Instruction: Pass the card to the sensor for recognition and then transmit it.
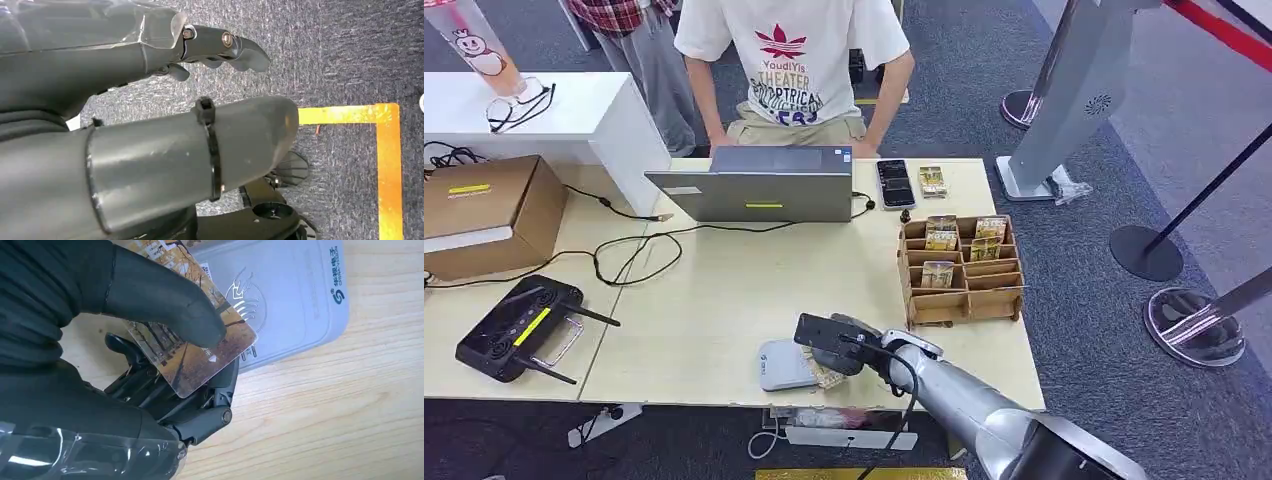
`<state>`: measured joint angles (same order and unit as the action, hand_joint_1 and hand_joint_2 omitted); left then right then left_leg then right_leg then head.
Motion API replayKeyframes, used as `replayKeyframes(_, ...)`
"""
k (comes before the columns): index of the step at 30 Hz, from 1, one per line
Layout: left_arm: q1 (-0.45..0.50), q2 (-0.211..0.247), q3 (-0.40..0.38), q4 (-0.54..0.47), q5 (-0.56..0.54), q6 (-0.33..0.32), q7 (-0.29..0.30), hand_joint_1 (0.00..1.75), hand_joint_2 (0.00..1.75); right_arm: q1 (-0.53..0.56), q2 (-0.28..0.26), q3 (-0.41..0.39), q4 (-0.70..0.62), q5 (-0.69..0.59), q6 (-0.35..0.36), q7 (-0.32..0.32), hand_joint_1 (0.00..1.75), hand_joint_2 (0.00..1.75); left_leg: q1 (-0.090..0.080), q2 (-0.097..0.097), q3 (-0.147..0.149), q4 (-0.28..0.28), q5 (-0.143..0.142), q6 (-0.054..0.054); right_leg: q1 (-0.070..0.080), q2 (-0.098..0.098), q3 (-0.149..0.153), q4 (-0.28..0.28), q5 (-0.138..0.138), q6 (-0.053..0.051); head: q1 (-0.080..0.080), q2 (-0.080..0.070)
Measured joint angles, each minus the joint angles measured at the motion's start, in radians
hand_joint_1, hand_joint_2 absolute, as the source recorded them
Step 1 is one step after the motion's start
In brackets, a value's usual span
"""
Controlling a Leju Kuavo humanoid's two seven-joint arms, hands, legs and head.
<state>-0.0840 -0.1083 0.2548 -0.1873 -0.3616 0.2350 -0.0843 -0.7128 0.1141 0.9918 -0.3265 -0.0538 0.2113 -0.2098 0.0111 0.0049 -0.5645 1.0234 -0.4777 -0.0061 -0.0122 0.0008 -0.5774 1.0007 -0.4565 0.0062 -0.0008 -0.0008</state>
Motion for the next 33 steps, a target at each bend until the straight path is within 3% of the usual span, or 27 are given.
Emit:
replayKeyframes(14,0.0,0.0,-0.004,0.0,0.007,0.003,0.0,0.0,0.0,-0.001,0.0,0.0,0.0,-0.051,0.001,-0.011,1.75,1.75,0.0,0.0,0.0,0.0,0.0,-0.001,0.0,0.0,0.0,0.0,0.001,-0.001,0.0,0.0)
replayKeyframes(33,0.007,0.0,-0.004,0.0,0.025,0.005,-0.004,0.0,0.0,-0.002,-0.033,-0.072,-0.001,-0.159,0.04,-0.055,1.75,1.75,0.0,-0.001,-0.005,0.0,0.001,0.0,0.0,-0.001,-0.004,0.0,0.001,-0.001,0.0,0.0)
